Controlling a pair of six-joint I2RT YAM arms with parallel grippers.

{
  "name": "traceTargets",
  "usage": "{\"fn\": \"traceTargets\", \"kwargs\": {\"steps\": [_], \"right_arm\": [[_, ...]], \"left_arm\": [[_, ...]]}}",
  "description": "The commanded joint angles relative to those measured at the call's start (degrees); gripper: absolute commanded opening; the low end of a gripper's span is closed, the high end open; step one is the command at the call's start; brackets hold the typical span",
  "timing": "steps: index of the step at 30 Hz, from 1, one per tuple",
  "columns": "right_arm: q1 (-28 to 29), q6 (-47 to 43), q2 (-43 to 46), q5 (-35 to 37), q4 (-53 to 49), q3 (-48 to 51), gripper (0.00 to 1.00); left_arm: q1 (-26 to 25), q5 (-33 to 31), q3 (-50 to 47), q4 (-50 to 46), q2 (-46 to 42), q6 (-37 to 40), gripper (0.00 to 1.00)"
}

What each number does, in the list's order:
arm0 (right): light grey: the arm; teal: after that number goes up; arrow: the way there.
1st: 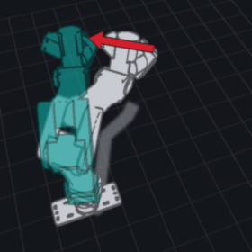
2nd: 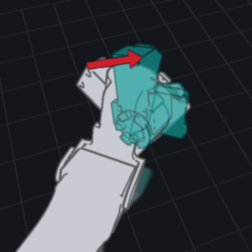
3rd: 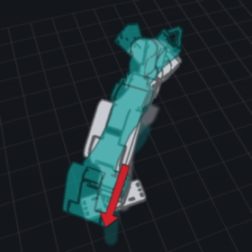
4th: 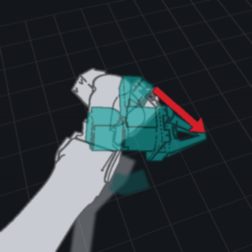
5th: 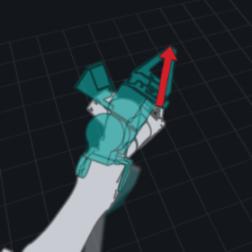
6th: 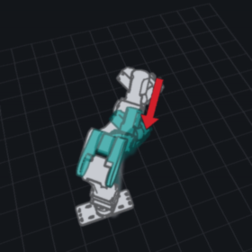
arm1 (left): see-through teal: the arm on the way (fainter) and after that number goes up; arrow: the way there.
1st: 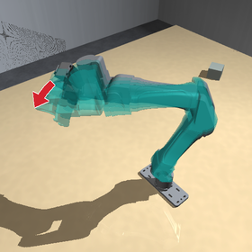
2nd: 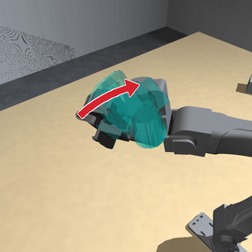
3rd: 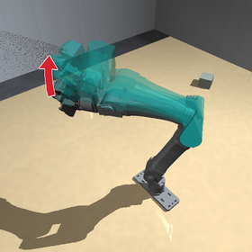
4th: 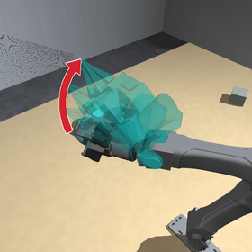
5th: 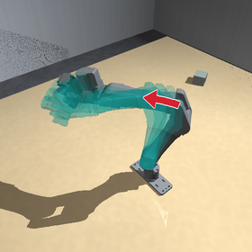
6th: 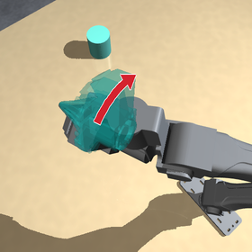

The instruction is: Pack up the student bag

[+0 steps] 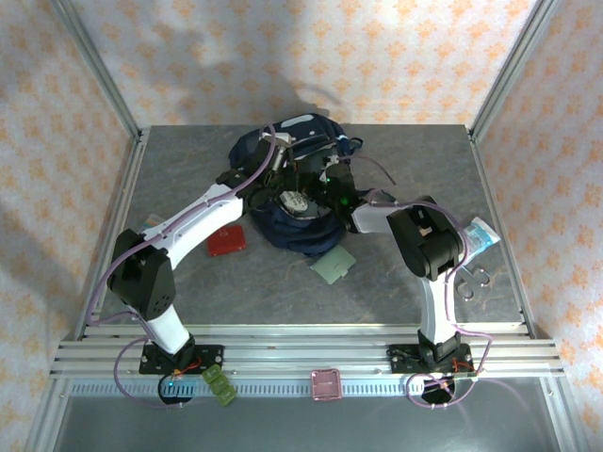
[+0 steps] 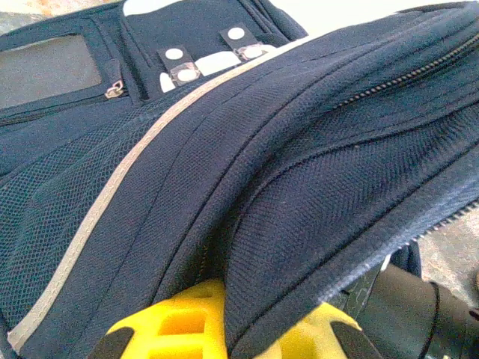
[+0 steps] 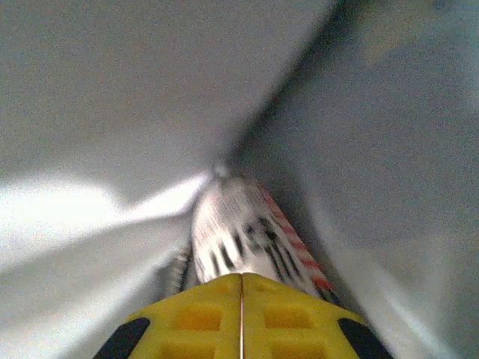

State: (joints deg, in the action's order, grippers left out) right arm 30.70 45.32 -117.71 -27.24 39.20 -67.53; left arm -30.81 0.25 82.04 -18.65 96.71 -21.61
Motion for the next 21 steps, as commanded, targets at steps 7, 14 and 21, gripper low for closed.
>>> {"fn": "traceTargets", "kwargs": {"steps": [7, 14, 21], "right_arm": [[2.34, -3.14, 0.73, -1.67, -3.60, 0.14, 0.12], [2.35, -10.75, 14.04, 8.85, -18.01, 5.30, 0.39], [2.09, -13.19, 19.87, 14.77, -36.98, 5.70, 0.55]], "left_arm": [[-1.14, -0.50, 3.71, 6.40, -3.95, -0.13, 0.00], [-1.02, -0.91, 3.63, 5.55, -3.79, 0.42, 0.00], [-1.02, 0.29, 1.50, 6.55, -4.44, -0.62, 0.00]]}}
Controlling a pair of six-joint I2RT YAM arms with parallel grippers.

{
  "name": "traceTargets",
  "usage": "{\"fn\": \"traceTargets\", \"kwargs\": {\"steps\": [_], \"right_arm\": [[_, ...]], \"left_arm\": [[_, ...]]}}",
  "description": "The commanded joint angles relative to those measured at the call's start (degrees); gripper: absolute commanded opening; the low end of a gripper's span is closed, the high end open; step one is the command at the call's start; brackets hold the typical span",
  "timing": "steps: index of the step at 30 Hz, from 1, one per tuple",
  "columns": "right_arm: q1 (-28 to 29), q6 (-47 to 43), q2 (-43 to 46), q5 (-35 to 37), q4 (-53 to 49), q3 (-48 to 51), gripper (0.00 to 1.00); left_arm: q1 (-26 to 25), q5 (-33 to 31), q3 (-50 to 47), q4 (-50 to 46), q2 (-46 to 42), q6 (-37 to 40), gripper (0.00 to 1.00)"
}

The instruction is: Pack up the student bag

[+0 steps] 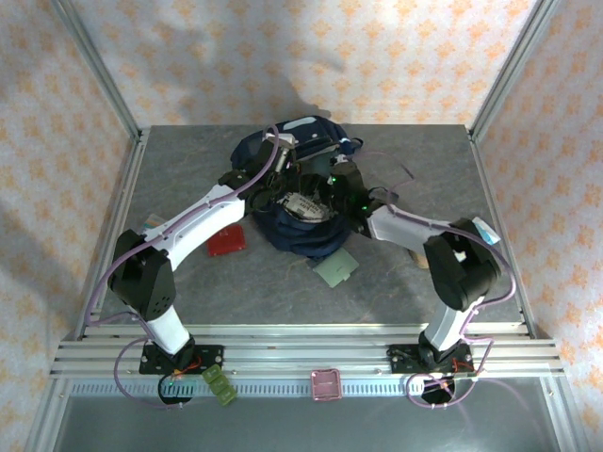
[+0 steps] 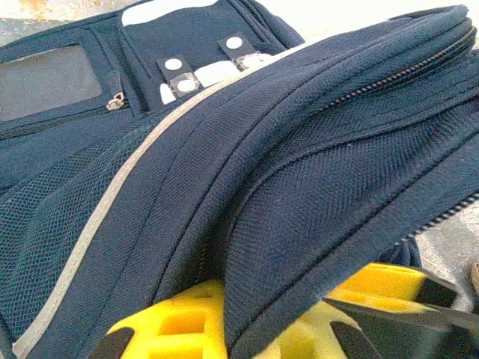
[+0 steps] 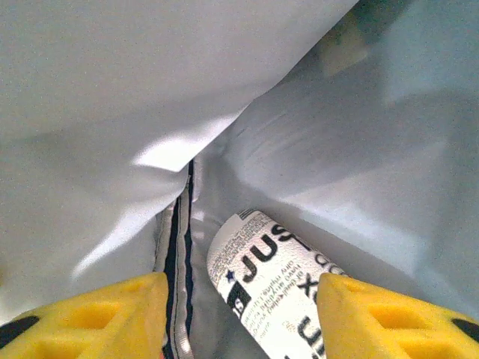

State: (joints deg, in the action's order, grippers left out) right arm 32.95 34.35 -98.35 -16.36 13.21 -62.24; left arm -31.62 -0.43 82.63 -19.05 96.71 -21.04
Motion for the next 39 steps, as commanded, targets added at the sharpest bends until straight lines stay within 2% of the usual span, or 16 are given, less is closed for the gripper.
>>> {"fn": "traceTargets", "kwargs": {"steps": [1, 6, 11, 15, 19, 24, 28, 34, 39], "right_arm": [[-0.17, -1.82, 0.44, 3.21, -12.17, 0.65, 0.55], [-0.08, 1.42, 0.87, 0.98, -13.58, 3.44, 0.60], [1.51, 3.67, -1.35, -1.52, -16.47, 2.77, 0.61], [2.90, 6.29, -2.65, -7.02, -12.79, 4.11, 0.60], [2.91, 8.70, -4.33, -11.01, -7.73, 3.00, 0.53], [2.75, 11.70, -6.54, -14.00, 0.35, 0.17, 0.30], [2.43, 15.27, -9.14, -16.56, 9.73, -0.86, 0.29], [1.62, 17.14, -13.49, -13.78, 20.54, -2.54, 0.27], [0.63, 17.92, -19.14, -15.48, 27.19, -6.17, 0.24]], "left_arm": [[-0.28, 1.32, 0.75, 7.22, -4.44, -1.40, 0.00], [-0.52, 2.45, 0.43, 7.62, -4.29, -2.03, 0.00], [-0.81, 2.71, 0.60, 7.45, -4.07, -2.08, 0.00], [-1.04, 3.18, 0.51, 7.74, -4.19, -2.32, 0.00], [-1.49, 4.11, 0.47, 8.05, -4.15, -2.82, 0.00], [-2.46, 5.13, -0.48, 8.49, -4.45, -3.57, 0.00], [-2.89, 5.72, -1.58, 8.81, -4.82, -4.25, 0.00], [-3.27, 6.40, -2.55, 9.38, -5.49, -5.11, 0.00], [-3.20, 5.27, -3.00, 9.52, -6.19, -5.09, 0.00]]}}
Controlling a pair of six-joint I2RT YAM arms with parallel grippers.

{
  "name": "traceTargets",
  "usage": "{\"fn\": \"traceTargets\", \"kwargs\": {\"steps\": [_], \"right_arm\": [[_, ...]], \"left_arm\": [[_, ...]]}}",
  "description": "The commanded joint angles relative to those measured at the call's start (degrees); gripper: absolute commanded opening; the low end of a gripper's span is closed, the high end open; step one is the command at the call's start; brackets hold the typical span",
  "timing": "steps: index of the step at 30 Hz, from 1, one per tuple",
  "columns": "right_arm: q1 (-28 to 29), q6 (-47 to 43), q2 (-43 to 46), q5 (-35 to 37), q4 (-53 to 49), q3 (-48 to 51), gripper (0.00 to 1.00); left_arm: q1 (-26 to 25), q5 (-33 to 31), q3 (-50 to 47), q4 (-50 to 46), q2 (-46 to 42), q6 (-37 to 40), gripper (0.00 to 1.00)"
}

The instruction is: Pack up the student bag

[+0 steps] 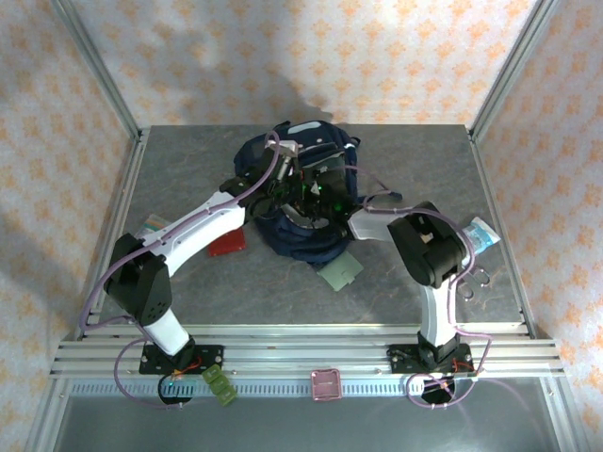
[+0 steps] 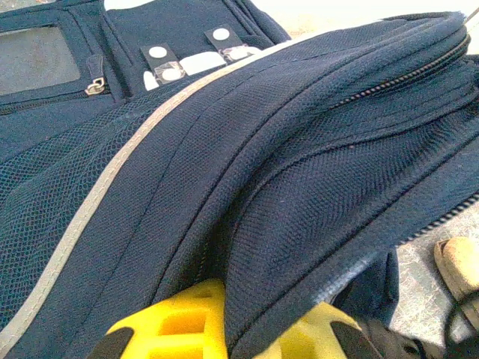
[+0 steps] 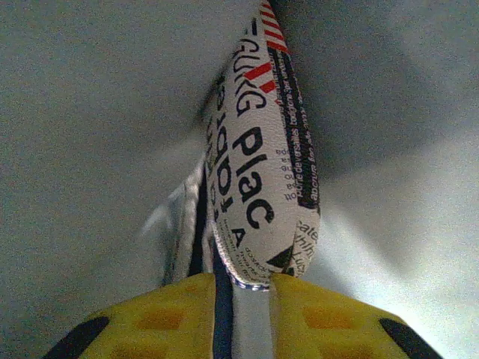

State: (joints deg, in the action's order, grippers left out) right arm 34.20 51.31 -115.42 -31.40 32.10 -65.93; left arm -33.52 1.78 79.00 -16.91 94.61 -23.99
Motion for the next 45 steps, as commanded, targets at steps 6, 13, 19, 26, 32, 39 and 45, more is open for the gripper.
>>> {"fn": "traceTargets", "kwargs": {"steps": [6, 13, 19, 26, 32, 39, 45], "right_arm": [[-0.88, -7.45, 7.18, 5.01, -6.83, 2.75, 0.47], [-1.30, -17.78, 32.28, 21.66, -28.41, 15.83, 0.76], [-9.80, -13.17, 44.40, 39.48, -54.39, 17.95, 1.00], [-24.76, -14.90, 47.48, 42.74, -55.49, 24.67, 1.00], [-31.90, -18.77, 44.42, 39.55, -49.44, 27.75, 1.00], [-32.26, -19.84, 40.36, 29.15, -45.23, 29.91, 1.00], [-30.61, -20.63, 42.33, 22.10, -45.58, 30.72, 0.97]], "left_arm": [[-1.22, -3.07, 0.54, 5.64, -3.47, 0.46, 0.00], [0.01, -7.05, 0.97, 5.13, -2.64, 2.58, 0.00], [0.38, -6.38, 1.24, 5.13, -2.66, 2.72, 0.00], [0.40, -4.91, 0.80, 5.39, -2.73, 1.82, 0.00], [0.38, -3.56, 0.39, 5.61, -2.77, 1.14, 0.00], [0.37, -3.19, 0.30, 5.72, -2.71, 0.88, 0.00], [0.40, -2.79, 0.06, 5.89, -2.76, 0.87, 0.00]]}}
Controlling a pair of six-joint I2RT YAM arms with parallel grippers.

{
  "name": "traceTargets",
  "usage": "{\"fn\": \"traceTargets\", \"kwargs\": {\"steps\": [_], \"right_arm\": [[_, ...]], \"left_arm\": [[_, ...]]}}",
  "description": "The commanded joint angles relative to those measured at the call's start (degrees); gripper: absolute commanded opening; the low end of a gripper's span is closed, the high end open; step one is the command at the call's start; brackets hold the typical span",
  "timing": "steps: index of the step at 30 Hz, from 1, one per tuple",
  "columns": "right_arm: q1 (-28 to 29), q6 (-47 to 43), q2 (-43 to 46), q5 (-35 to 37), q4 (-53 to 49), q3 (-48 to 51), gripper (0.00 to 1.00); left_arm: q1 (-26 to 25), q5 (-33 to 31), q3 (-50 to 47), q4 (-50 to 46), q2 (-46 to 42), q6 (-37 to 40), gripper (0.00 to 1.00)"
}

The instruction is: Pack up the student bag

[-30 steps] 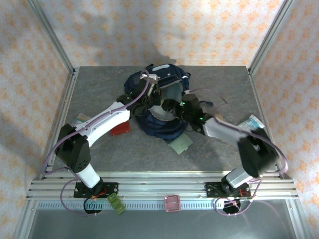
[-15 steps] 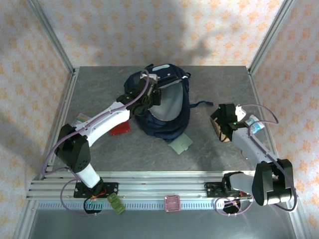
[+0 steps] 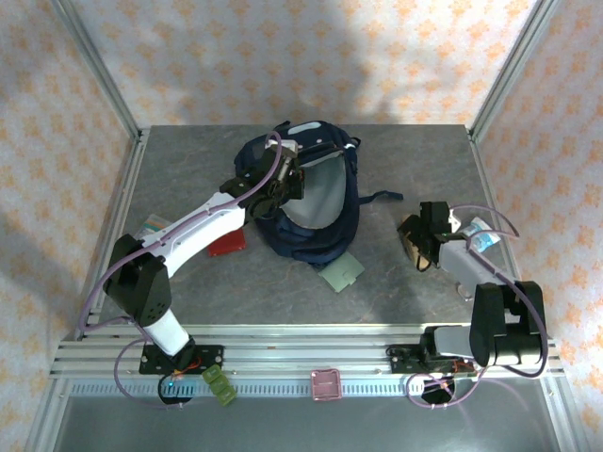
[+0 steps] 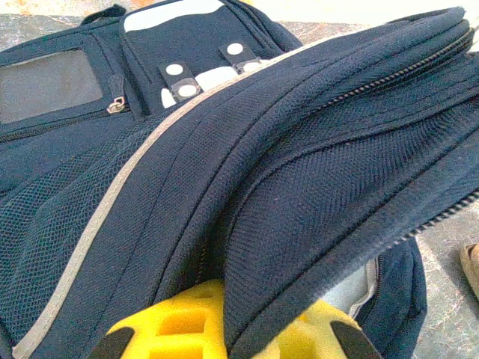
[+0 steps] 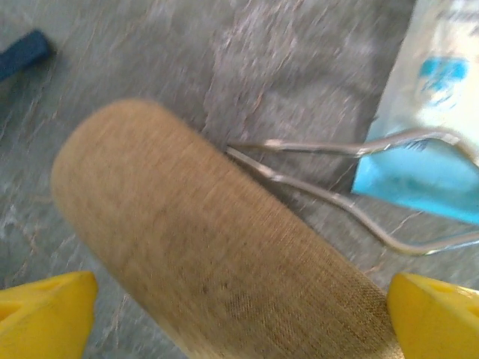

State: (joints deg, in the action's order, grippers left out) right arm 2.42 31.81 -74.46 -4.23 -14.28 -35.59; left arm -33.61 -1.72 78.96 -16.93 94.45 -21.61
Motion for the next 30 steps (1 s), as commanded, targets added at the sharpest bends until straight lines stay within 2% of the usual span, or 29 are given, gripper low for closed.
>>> {"fn": "traceTargets", "kwargs": {"steps": [1, 7, 12, 14, 17, 21, 26, 30], "right_arm": [[1.79, -1.09, 1.29, -4.58, 0.10, -0.01, 0.97], [4.47, 0.09, -3.09, 4.03, -3.25, -1.61, 0.96], [6.82, 0.91, -7.18, 6.72, -3.15, -1.89, 0.85], [7.47, 1.12, -7.79, 6.35, -2.85, -1.91, 0.78], [9.27, 1.15, -7.52, 6.34, -3.71, -2.87, 0.59], [11.76, 0.71, -2.40, 4.04, -4.93, -4.69, 0.40], [16.51, -2.02, 3.97, 0.23, -5.55, -9.16, 0.36], [22.90, -4.68, 3.96, -3.58, -1.88, -12.05, 0.35]], "left_arm": [[0.47, 0.66, 0.06, 5.99, -2.59, -1.51, 0.00], [0.48, 1.41, -0.30, 6.57, -2.53, -2.12, 0.00], [0.45, 1.63, -0.37, 6.25, -2.53, -2.21, 0.00], [0.47, 1.63, -0.38, 6.28, -2.61, -2.23, 0.00], [0.47, 1.45, -0.21, 6.21, -2.72, -2.21, 0.00], [0.48, 1.19, 0.54, 6.24, -2.92, -1.95, 0.00], [0.47, 0.70, 2.43, 6.34, -3.05, -1.18, 0.00], [0.47, 0.83, 3.59, 6.87, -3.15, -1.05, 0.00]]}}
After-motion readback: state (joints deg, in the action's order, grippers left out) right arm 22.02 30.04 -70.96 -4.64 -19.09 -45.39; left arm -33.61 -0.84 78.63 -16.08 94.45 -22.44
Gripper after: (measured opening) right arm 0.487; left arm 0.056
